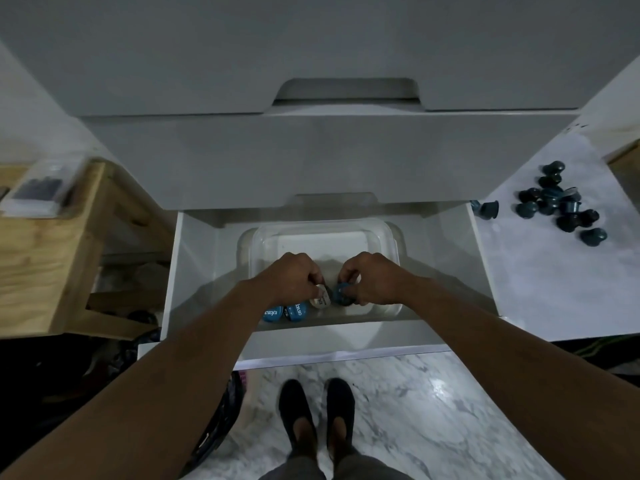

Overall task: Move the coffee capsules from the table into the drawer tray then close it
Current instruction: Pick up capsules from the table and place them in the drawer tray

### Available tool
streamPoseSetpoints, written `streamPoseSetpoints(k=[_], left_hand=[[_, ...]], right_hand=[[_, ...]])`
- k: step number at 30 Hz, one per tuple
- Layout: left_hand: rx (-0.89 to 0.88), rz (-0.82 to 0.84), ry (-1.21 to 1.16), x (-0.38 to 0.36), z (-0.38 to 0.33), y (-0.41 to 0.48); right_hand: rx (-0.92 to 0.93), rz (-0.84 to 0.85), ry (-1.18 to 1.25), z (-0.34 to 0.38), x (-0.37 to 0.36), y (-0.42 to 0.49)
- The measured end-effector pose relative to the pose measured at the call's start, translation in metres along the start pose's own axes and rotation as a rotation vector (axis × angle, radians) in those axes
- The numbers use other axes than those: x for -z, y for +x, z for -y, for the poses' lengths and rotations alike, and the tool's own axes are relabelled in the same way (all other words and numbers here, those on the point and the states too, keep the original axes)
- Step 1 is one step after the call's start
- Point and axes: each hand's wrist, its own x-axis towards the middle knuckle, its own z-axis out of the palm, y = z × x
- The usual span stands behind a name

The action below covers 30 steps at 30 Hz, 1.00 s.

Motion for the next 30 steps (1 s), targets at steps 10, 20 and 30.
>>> streamPoseSetpoints(k=[10,20,30], left_hand=[[-0.011,0.13,0.093,0.001,-0.004,-0.001],[0.026,0.096,0.111,0.001,-0.005,-0.006],[0.187,-0.349,0.407,0.013,-0.034,-0.042]], right_hand=[[-0.005,0.125,-0.088,0.008,-0.001,-0.003],[0.015,0.126,-0.12,0.009,-0.001,-0.004],[0.064,-0.324,-0.341,0.011,0.016,-0.026]])
